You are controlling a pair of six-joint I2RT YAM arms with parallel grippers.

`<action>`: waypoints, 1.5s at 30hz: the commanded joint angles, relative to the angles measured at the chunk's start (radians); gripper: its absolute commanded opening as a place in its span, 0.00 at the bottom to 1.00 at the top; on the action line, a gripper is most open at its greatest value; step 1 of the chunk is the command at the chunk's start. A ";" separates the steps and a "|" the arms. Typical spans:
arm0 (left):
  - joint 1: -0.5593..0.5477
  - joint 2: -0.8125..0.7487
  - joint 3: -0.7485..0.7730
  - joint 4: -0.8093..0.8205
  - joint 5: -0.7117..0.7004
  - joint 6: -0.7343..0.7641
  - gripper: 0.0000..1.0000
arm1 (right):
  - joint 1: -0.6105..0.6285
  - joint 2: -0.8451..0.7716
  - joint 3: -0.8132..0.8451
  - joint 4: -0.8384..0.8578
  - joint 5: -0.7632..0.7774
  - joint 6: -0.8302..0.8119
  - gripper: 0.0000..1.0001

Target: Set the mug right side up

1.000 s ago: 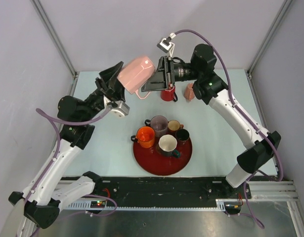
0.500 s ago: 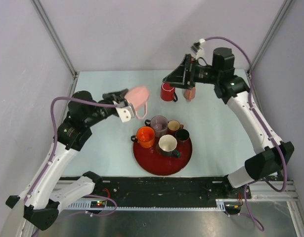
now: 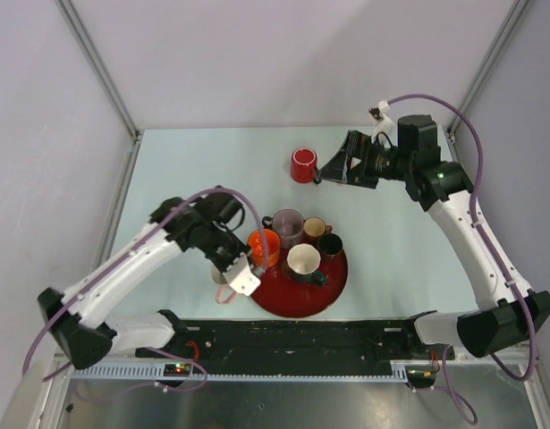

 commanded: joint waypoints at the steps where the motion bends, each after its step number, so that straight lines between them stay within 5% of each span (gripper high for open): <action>1: -0.098 0.096 0.045 -0.196 -0.084 0.127 0.00 | 0.002 -0.095 -0.066 -0.017 0.072 -0.037 0.99; 11: -0.246 0.396 0.183 -0.074 -0.306 -0.126 0.00 | -0.019 -0.240 -0.179 -0.077 0.149 -0.090 0.99; 34: -0.271 0.453 -0.011 0.250 -0.287 -0.072 0.00 | -0.135 -0.314 -0.238 -0.111 0.101 -0.126 0.99; 40: -0.269 0.454 -0.012 0.250 -0.337 -0.090 0.37 | -0.135 -0.315 -0.238 -0.103 0.100 -0.126 0.99; 45: -0.261 0.403 -0.003 0.239 -0.372 -0.086 0.57 | -0.147 -0.307 -0.238 -0.110 0.149 -0.160 0.99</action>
